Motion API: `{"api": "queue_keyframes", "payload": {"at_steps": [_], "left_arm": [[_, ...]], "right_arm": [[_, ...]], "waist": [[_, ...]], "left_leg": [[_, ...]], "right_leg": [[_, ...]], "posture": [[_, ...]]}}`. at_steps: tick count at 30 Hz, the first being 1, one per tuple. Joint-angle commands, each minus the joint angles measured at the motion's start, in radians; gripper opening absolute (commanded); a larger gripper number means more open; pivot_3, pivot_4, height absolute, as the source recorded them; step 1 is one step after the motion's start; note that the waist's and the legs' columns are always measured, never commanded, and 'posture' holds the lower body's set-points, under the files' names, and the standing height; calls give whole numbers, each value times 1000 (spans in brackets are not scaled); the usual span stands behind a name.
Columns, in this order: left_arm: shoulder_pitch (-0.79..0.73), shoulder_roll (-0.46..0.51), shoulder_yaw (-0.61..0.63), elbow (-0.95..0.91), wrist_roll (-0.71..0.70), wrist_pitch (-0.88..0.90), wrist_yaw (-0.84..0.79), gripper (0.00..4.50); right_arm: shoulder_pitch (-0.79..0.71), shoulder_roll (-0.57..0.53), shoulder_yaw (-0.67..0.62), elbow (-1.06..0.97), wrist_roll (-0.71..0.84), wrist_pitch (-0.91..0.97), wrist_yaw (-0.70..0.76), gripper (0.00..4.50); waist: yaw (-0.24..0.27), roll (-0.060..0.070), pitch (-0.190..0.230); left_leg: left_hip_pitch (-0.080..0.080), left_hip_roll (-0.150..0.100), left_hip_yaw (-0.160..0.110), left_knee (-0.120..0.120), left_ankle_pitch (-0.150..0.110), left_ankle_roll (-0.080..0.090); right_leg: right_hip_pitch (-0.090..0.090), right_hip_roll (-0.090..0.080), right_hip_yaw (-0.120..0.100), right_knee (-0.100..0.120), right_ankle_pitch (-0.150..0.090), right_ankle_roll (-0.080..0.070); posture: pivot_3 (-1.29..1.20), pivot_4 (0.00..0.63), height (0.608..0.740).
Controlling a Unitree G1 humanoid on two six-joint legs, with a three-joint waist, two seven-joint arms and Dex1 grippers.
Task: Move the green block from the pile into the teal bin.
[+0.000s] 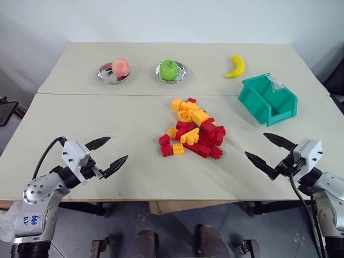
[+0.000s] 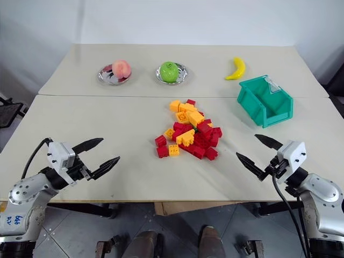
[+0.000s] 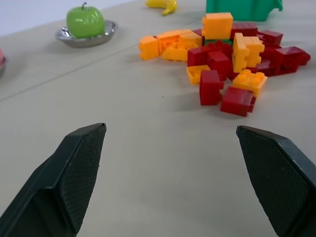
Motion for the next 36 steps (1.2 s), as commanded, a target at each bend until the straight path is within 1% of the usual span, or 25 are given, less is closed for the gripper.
{"api": "queue_keyframes", "payload": {"at_steps": [1,4,6,9,12,13,14,15,16,17,20,22,24,26,29,31,34,36], "left_arm": [[-7,4,14,-16,-2,-9,3,4500],[-24,-12,6,-19,-36,-9,-18,4500],[-33,-4,-7,-33,-73,9,-68,4500],[-27,12,-39,-64,-88,36,-115,4500],[-22,18,-83,-69,-59,16,-154,4500],[-18,18,-104,-69,-42,-1,-171,4500],[-17,16,-119,-68,-35,-12,-185,4500],[-20,13,-128,-66,-31,-17,-191,4500],[-24,10,-131,-63,-32,-19,-192,4500],[-29,8,-134,-60,-35,-19,-193,4500],[-47,-6,-148,-47,-26,-27,-183,4500],[-56,-14,-153,-38,-21,-31,-176,4500],[-65,-24,-159,-32,-11,-37,-167,4500],[-73,-34,-160,-29,-6,-40,-154,4500],[-78,-40,-154,-22,3,-47,-142,4500],[-79,-39,-154,-20,5,-51,-139,4500],[-80,-39,-152,-10,9,-58,-132,4500],[-81,-39,-154,-8,11,-61,-130,4500]], "right_arm": [[-9,-9,-25,30,-1,-47,23,4477],[-36,-4,9,18,22,-18,53,4477],[-65,15,54,-36,67,58,60,4477],[-109,35,141,-109,81,165,54,3892],[-163,53,255,-156,22,241,20,2842],[-203,75,312,-170,-4,280,-7,2600],[-244,100,360,-178,-26,318,-35,2197],[-285,121,400,-181,-45,364,-60,1909],[-316,138,427,-180,-61,396,-78,1470],[-349,155,450,-170,-82,417,-96,1166],[-505,243,544,-41,-189,475,-177,93],[-573,277,577,38,-242,467,-195,40],[-658,332,575,155,-283,446,-252,40],[-723,364,570,246,-315,436,-285,40],[-797,361,539,384,-357,388,-327,40],[-818,358,521,433,-362,364,-333,40],[-864,314,452,529,-363,328,-354,40],[-872,296,436,561,-367,310,-351,40]], "waist": [[-2,0,0],[-5,0,0],[-6,0,0],[-7,1,0],[-2,0,0],[-3,0,0],[-4,0,0],[-4,1,0],[-6,1,0],[-6,1,0],[-6,1,0],[-8,1,0],[-6,1,0],[-8,1,0],[-7,1,0],[-8,1,0],[-13,1,0],[-13,1,0]], "left_leg": [[0,0,0,0,0,0],[0,0,0,0,0,0],[0,0,0,0,0,0],[1,2,1,0,0,-1],[0,2,0,0,0,-1],[0,2,0,0,0,-1],[0,2,0,0,0,-1],[0,2,0,0,0,-1],[0,2,0,0,0,-1],[0,2,0,0,0,-1],[-2,2,0,0,0,-2],[-2,2,0,0,0,-2],[-3,2,0,0,0,-2],[-3,2,2,0,0,-2],[-4,2,3,-1,0,-2],[-4,2,4,-1,0,-2],[-4,3,5,-1,0,-2],[-3,3,6,0,0,-2]], "right_leg": [[0,0,0,0,0,0],[0,0,0,0,0,0],[0,0,0,0,0,0],[0,1,0,0,0,0],[0,1,0,0,0,-1],[0,1,0,0,0,-1],[0,1,0,0,0,-1],[-1,1,0,0,0,-1],[-2,1,0,0,0,-1],[-2,1,0,1,0,-2],[-5,1,0,1,0,-3],[-6,1,0,2,0,-3],[-8,1,-1,4,0,-3],[-10,1,-2,5,0,-4],[-12,0,-5,7,0,-5],[-12,0,-6,8,0,-5],[-12,0,-6,7,0,-5],[-12,0,-7,8,0,-5]], "posture": [[0,150,740],[0,150,740],[0,150,740],[0,150,740],[0,150,740],[0,150,740],[0,150,740],[0,150,740],[0,150,740],[0,150,740],[0,150,740],[0,150,740],[0,150,740],[0,150,740],[0,150,740],[0,150,740],[0,150,740],[0,150,740]]}}
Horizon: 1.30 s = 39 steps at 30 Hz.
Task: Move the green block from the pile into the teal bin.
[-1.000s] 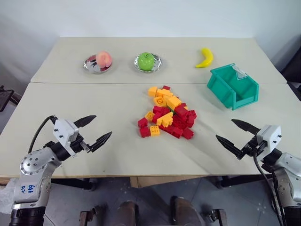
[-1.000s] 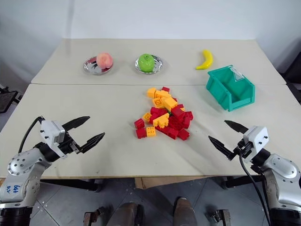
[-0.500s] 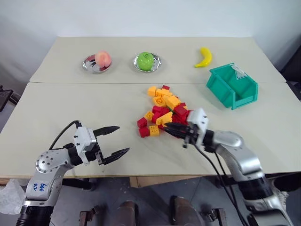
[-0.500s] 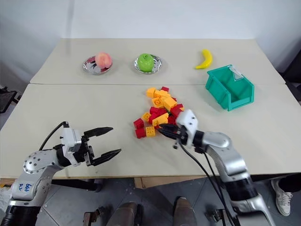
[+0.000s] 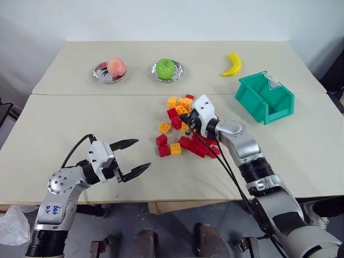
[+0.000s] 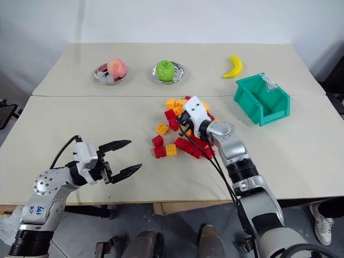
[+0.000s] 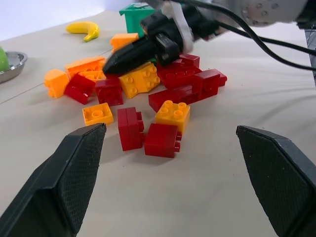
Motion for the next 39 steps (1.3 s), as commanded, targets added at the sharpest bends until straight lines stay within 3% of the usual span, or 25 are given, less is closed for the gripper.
{"api": "queue_keyframes", "payload": {"at_steps": [1,14,19,21,29,34,35,39], "left_arm": [[-5,-1,12,-9,5,-21,6,4500],[-50,-5,-14,19,5,-16,-9,4500],[-74,2,-11,37,-4,-16,-29,4500],[-84,6,-6,49,-7,-15,-39,4500],[-89,2,3,75,-9,-24,-57,4500],[-92,0,4,79,-10,-23,-59,4500],[-93,1,5,80,-11,-22,-59,4500],[-99,1,5,79,-11,-20,-58,4500]], "right_arm": [[-16,-43,-60,55,-12,-36,-11,40],[122,-122,-171,-35,34,-13,43,40],[250,-170,-226,-247,159,-3,190,40],[350,-242,-287,-369,225,36,248,40],[706,-429,-523,-545,330,41,338,2543],[777,-443,-557,-605,366,56,345,4249],[767,-433,-546,-649,395,86,339,4487],[668,-405,-431,-782,442,269,242,4487]], "waist": [[0,0,0],[-18,0,0],[-13,0,0],[-7,0,0],[11,0,0],[6,0,0],[5,0,0],[6,0,0]], "left_leg": [[0,0,0,0,0,0],[0,2,4,-1,0,0],[0,2,4,-1,0,0],[0,2,3,-1,0,0],[1,2,6,0,-1,2],[2,2,8,0,-2,2],[3,3,10,0,-2,2],[4,4,10,0,-1,2]], "right_leg": [[0,0,0,0,0,0],[-1,0,-1,0,0,0],[-1,0,-1,0,0,0],[-1,0,-1,-1,0,0],[0,0,-1,-3,1,0],[0,0,-1,-3,1,0],[0,0,-1,-3,1,0],[-1,0,-1,-1,2,-1]], "posture": [[0,150,740],[0,150,740],[0,150,740],[0,150,740],[0,150,740],[0,150,740],[0,150,740],[0,150,740]]}}
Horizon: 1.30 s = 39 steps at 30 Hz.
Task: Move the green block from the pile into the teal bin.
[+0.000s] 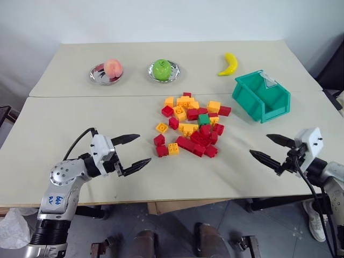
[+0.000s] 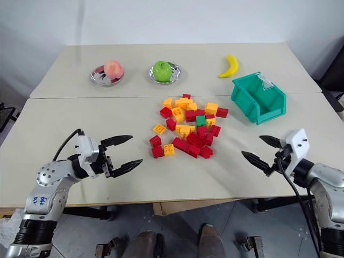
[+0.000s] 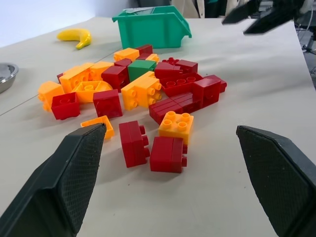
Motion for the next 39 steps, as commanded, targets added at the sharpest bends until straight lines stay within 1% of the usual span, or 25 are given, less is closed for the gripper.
{"api": "queue_keyframes", "payload": {"at_steps": [1,4,6,7,9,11,15,17,20,23,28,35,39], "left_arm": [[-8,0,14,-5,-10,-17,-6,4500],[-18,-6,10,0,-6,-22,-2,4500],[-23,-9,8,4,-3,-24,0,4500],[-24,-10,7,5,-2,-25,0,4500],[-20,-14,3,-1,1,-29,4,4500],[-17,-17,2,-7,2,-30,8,4500],[-7,-22,4,-21,1,-32,22,4500],[-2,-23,5,-27,1,-33,28,4500],[1,-27,2,-36,0,-34,35,4500],[-4,-36,-5,-47,-4,-32,38,4500],[-33,-51,-25,-69,-13,-23,31,4500],[-58,-56,-41,-92,-16,-8,35,4500],[-68,-69,-52,-81,-11,-14,37,4500]], "right_arm": [[-101,18,118,-126,30,174,-98,4487],[-217,40,237,-135,2,381,-217,4487],[-337,125,269,-69,1,464,-313,4487],[-369,150,273,-51,1,488,-339,4487],[-458,195,325,33,-62,529,-408,4487],[-512,224,349,87,-101,555,-459,4487],[-601,274,376,191,-148,602,-510,4487],[-631,289,385,231,-167,604,-521,4487],[-676,337,352,292,-163,617,-544,4487],[-719,376,344,375,-184,578,-563,4487],[-765,393,360,521,-234,534,-573,4487],[-762,341,401,470,-265,607,-551,4487],[-706,324,435,342,-255,714,-548,4487]], "waist": [[3,0,0],[5,0,0],[6,0,0],[5,0,0],[5,0,0],[7,0,0],[2,0,0],[1,0,0],[-1,0,0],[-8,-1,0],[-20,-1,-1],[-15,-2,-2],[-9,-2,-2]], "left_leg": [[0,0,0,0,0,0],[-1,0,-1,1,0,0],[-2,-1,-2,1,0,0],[-2,0,-2,1,0,0],[-3,-1,-2,1,0,0],[-4,-1,-2,1,0,-1],[-4,-1,-2,0,0,0],[-4,-1,-2,0,0,0],[-3,-1,-1,0,0,0],[-2,-1,-1,0,0,0],[-1,-1,-1,1,0,-1],[-1,-1,-2,2,0,0],[-2,-1,-2,2,0,0]], "right_leg": [[0,0,0,0,0,0],[0,0,0,0,0,0],[-1,0,0,0,0,-1],[-1,0,-1,0,1,-1],[-3,-1,-1,0,1,-1],[-3,-1,-2,0,1,-1],[-3,-1,-3,-1,1,-1],[-3,-1,-3,-1,1,-1],[-3,-1,-3,0,1,-1],[-2,-1,-3,1,1,-1],[-2,-1,-3,3,1,-1],[-1,-1,-3,4,1,-1],[-1,-1,-3,3,1,-1]], "posture": [[0,150,740],[0,150,740],[0,150,740],[0,150,740],[0,150,740],[0,150,740],[0,150,740],[0,150,740],[0,150,740],[0,150,740],[0,150,740],[0,150,740],[0,150,740]]}}
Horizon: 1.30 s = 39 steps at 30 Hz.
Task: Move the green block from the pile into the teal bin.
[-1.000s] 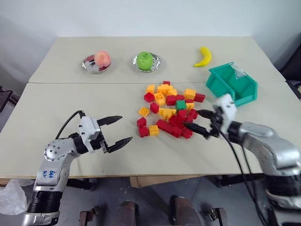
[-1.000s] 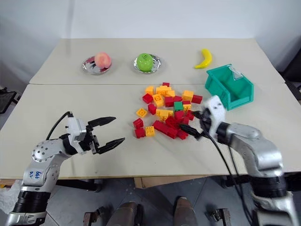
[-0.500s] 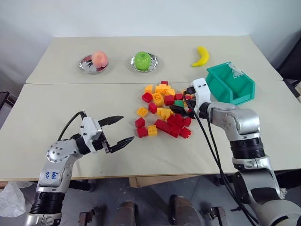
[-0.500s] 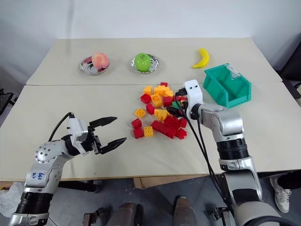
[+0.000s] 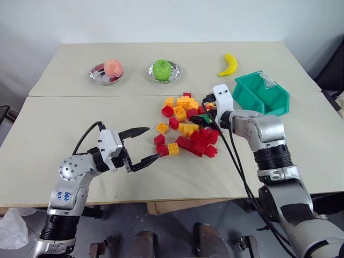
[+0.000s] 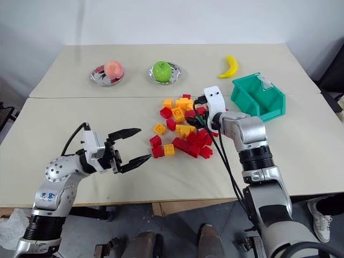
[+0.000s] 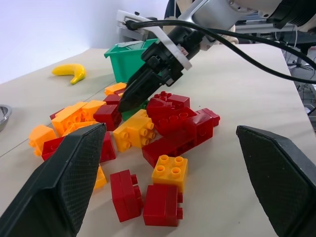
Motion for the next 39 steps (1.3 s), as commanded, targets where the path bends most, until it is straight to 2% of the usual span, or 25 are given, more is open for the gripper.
{"api": "queue_keyframes", "payload": {"at_steps": [1,5,13,14,17,22,26,31,36,39], "left_arm": [[-18,-14,-5,-24,-8,-11,3,4500],[-26,-38,-14,-14,-2,-16,8,4500],[-44,-57,-27,19,10,-31,3,4500],[-48,-56,-28,23,9,-32,1,4500],[-57,-52,-24,30,6,-32,-3,4500],[-58,-47,-18,34,4,-35,-5,4500],[-57,-46,-17,32,4,-34,-3,4500],[-53,-42,-14,22,-2,-31,-5,4500],[-70,-46,-26,22,-11,-23,-22,4500],[-97,-60,-46,36,-13,-19,-37,4500]], "right_arm": [[71,-17,22,-74,-19,129,-21,4487],[103,23,-12,-143,-20,169,-63,4487],[57,71,-60,9,-57,72,-114,4487],[46,74,-55,44,-66,50,-114,4087],[21,82,-38,116,-86,7,-108,3263],[7,85,-13,132,-97,-2,-82,1517],[16,87,-18,102,-99,-13,-69,1519],[101,14,-34,-45,-87,-213,44,1519],[223,-61,-222,-244,40,-390,164,1519],[289,-124,-362,-292,78,-498,182,1519]], "waist": [[2,0,0],[3,0,0],[-6,0,0],[-7,0,0],[-9,0,0],[-9,0,0],[-10,0,0],[-7,0,0],[-5,1,1],[-3,1,1]], "left_leg": [[0,0,0,0,0,0],[0,0,0,0,0,0],[0,0,0,0,0,0],[0,0,0,0,0,0],[0,0,1,-1,0,0],[0,0,0,-1,0,0],[0,0,0,-1,0,0],[-1,0,0,-1,0,0],[-2,0,1,-2,0,1],[-2,0,1,-2,0,1]], "right_leg": [[0,0,0,0,0,0],[0,0,0,0,0,0],[0,0,0,0,0,0],[0,0,0,0,0,0],[0,0,0,0,0,0],[-1,0,0,-1,0,0],[-1,0,0,-1,0,0],[-1,0,-1,-2,0,0],[-1,0,-2,-5,0,0],[-1,0,-2,-5,0,0]], "posture": [[0,150,740],[0,150,740],[0,150,740],[0,150,740],[0,150,740],[0,150,740],[0,150,740],[0,150,740],[0,150,740],[0,150,740]]}}
